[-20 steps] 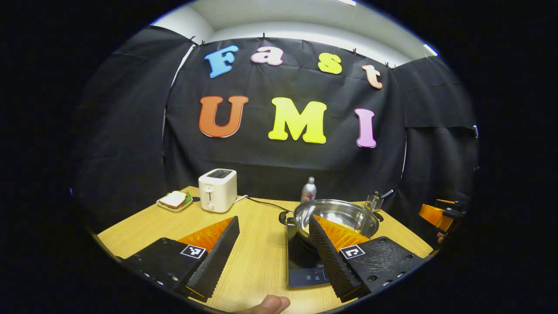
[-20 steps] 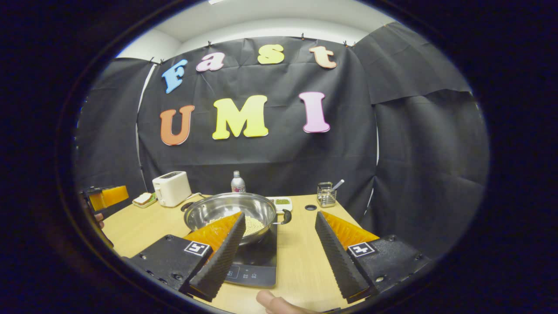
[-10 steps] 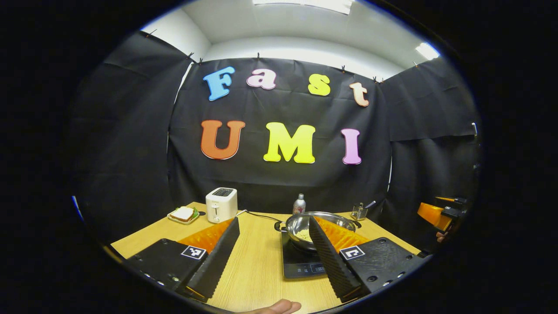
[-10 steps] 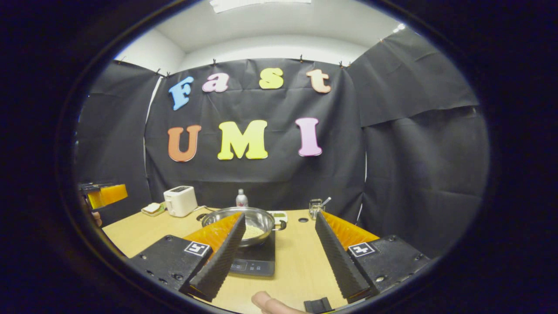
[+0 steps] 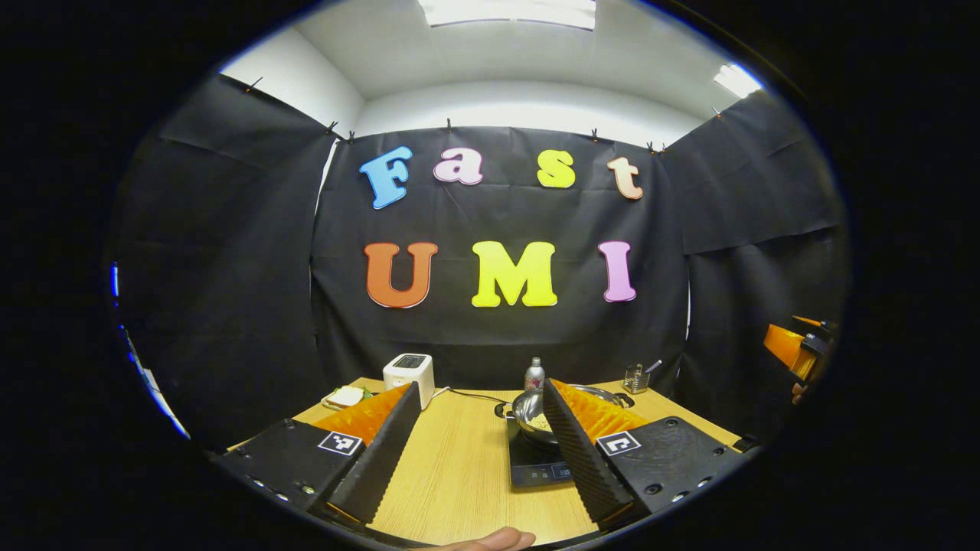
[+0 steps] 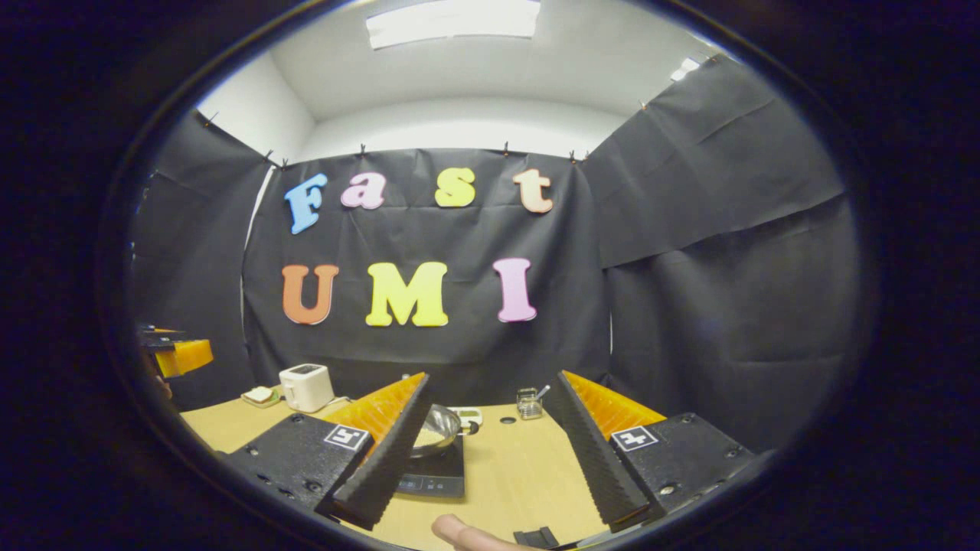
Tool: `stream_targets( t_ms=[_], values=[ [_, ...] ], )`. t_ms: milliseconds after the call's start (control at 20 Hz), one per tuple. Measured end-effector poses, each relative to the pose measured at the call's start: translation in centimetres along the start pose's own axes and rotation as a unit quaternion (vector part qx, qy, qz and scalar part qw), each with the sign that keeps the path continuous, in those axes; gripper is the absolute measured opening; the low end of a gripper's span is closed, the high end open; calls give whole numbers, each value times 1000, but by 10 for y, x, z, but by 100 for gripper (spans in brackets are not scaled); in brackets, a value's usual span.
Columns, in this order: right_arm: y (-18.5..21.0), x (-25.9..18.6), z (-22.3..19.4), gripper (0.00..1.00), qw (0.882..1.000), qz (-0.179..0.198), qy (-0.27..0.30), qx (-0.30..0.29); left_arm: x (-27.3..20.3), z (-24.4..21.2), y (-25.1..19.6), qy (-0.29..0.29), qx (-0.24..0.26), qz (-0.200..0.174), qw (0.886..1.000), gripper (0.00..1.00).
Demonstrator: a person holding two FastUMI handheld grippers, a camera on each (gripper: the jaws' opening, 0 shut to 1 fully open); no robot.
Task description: First push the handle of the pot to place it horizontally, then grasp the pot with both hands and set it on the induction cooktop.
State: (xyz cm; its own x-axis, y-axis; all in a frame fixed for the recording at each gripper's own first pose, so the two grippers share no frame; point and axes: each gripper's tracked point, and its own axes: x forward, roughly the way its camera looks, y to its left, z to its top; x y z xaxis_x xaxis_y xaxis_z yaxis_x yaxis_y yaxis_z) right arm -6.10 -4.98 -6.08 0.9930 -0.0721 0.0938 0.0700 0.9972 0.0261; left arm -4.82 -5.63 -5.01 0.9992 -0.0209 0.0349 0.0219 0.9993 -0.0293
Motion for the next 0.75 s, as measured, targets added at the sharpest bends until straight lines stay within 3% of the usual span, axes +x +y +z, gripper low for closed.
stream_targets(
  t_ms=[50, 100, 150, 200, 650, 700, 750],
  values=[
    [-2, -3, 3, 100, 1000, -1, -5, 1, -2, 4, 0, -3, -2, 2, 1000, 84],
    [-4, -5, 5, 100, 1000, -1, -6, 2, -5, 6, 0, -6, -3, 3, 1000, 95],
    [-5, -7, 6, 100, 1000, 0, -5, 4, -7, 8, 0, -7, -4, 4, 1000, 84],
    [-6, -9, 6, 100, 1000, 2, -5, 5, -10, 7, 0, -6, -2, 8, 1000, 95],
    [-19, -14, 5, 100, 1000, -3, 0, 3, -18, 8, -7, 0, -13, -6, 1000, 95],
    [-22, -13, 3, 100, 1000, -6, 0, 1, -20, 7, -5, 1, -12, -4, 1000, 84],
    [-23, -12, 3, 100, 1000, -9, 1, -2, -19, 5, -4, 0, -12, -2, 1000, 95]
  ],
)
